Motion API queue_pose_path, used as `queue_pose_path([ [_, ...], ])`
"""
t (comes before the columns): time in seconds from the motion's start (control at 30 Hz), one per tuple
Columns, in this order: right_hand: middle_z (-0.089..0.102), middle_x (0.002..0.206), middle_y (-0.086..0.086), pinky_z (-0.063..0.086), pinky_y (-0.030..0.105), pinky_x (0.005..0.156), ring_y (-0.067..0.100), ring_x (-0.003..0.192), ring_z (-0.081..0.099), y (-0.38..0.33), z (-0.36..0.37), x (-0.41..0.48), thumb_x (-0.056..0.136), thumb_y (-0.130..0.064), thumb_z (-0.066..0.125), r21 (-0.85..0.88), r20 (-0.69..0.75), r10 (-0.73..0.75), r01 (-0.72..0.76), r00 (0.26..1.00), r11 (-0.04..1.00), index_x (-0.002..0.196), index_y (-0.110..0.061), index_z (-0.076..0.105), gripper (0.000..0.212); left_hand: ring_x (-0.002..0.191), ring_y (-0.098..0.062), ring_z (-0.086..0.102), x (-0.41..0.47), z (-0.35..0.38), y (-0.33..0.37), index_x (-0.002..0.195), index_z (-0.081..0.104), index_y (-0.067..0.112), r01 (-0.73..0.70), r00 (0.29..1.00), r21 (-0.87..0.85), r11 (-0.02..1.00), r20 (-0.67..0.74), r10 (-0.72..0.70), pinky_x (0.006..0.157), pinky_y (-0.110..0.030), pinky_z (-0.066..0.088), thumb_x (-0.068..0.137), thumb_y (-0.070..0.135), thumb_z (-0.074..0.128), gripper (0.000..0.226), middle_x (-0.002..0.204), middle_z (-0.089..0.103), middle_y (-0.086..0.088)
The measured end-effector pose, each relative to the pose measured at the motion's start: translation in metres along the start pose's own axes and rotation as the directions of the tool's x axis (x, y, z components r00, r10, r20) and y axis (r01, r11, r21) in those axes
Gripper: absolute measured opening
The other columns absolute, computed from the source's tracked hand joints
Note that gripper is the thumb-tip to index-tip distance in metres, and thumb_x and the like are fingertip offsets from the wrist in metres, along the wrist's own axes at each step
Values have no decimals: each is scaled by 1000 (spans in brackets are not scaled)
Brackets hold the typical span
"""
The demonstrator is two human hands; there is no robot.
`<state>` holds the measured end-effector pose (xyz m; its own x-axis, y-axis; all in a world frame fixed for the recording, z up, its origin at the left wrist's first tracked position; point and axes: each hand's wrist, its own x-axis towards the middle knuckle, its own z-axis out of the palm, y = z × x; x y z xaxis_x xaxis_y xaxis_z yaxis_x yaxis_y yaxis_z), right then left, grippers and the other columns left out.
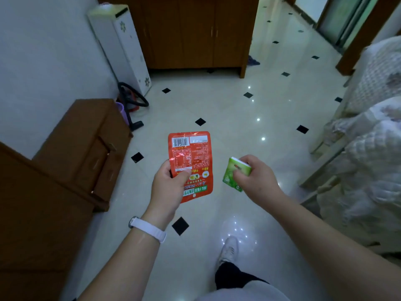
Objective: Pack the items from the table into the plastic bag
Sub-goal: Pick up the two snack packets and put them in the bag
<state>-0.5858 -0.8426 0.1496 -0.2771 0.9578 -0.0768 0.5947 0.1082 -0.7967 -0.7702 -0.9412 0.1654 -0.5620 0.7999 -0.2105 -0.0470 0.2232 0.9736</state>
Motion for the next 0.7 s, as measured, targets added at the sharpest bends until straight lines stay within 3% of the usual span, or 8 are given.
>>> queue_pose_path([
  [0.3, 60, 76, -8, 48, 28, 59, 12, 70, 59, -2, -77, 161, 82, -18, 60, 91, -88, 7, 1, 996, 996, 90, -24, 59, 11, 87, -14, 74, 142, 112, 75, 108, 66, 31, -65, 995, 69, 995, 83, 59, 70, -32, 60, 94, 19, 65, 18, 102, 75, 8],
  [0.53, 60, 78, -9, 50, 31, 61, 15, 72, 60, 22, -124, 229, 84, -20, 61, 88, -179, 59, -44, 982, 995, 93, -26, 58, 11, 88, -16, 74, 218, 196, 101, 108, 66, 28, -86, 971, 73, 994, 228, 67, 72, -36, 61, 94, 18, 64, 17, 100, 76, 8],
  [0.7, 59, 76, -10, 38, 12, 45, 9, 66, 58, 43, -138, 285, 84, -19, 61, 123, -278, 178, -149, 944, 981, 89, -30, 56, 14, 87, -15, 75, 285, 245, 107, 107, 66, 28, -103, 939, 78, 992, 336, 71, 74, -38, 61, 94, 18, 66, 17, 100, 76, 8],
])
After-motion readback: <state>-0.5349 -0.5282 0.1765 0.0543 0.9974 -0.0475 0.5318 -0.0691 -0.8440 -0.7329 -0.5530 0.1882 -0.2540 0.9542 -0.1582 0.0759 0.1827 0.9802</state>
